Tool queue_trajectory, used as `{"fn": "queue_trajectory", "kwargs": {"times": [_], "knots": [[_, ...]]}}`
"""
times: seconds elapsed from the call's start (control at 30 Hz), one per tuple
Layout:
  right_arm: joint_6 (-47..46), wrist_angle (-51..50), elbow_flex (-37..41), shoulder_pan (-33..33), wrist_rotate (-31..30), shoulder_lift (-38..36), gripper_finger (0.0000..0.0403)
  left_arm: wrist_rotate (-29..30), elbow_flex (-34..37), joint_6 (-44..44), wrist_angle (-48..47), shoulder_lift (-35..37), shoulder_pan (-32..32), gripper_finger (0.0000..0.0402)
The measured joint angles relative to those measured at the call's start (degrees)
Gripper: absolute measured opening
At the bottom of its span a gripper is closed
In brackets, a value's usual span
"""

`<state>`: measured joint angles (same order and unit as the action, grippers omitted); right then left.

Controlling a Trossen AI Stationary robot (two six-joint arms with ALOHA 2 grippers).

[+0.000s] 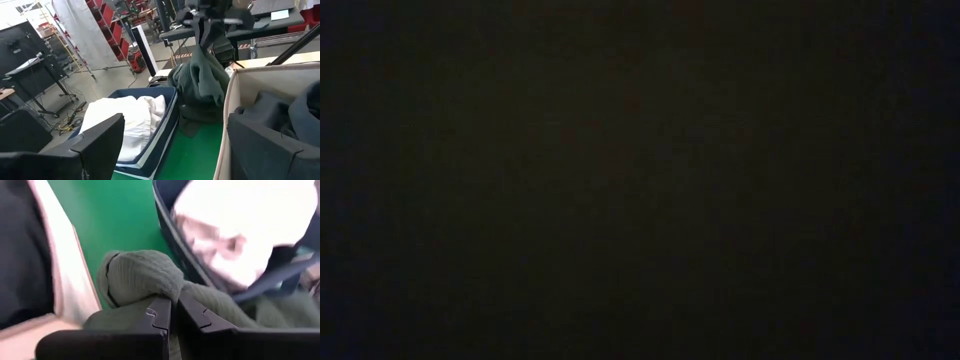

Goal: Sort clothes
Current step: Put the green polo into the white laundry bin

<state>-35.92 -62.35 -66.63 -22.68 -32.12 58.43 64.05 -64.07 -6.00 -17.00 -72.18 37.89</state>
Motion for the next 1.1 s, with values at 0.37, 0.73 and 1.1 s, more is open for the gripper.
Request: {"fn": "queue_trajectory", "kwargs": {"times": [0.37, 0.73, 1.1], "knots": [[10.69, 8.11, -4.2, -0.83, -4.33, -1.43, 0.0009, 0.0, 0.0, -0.04, -0.29, 0.02, 0.0, 0.0327], [27.55, 23.08, -8.51, -0.83, -4.06, -1.77, 0.0009, 0.02, 0.02, -2.1, -3.58, -0.04, 0.0, 0.0327], [40.15, 31.91, -15.22, -0.83, -3.37, -1.7, 0.0009, 0.04, 0.06, -2.21, -4.64, -0.11, 0.0, 0.0327]]}}
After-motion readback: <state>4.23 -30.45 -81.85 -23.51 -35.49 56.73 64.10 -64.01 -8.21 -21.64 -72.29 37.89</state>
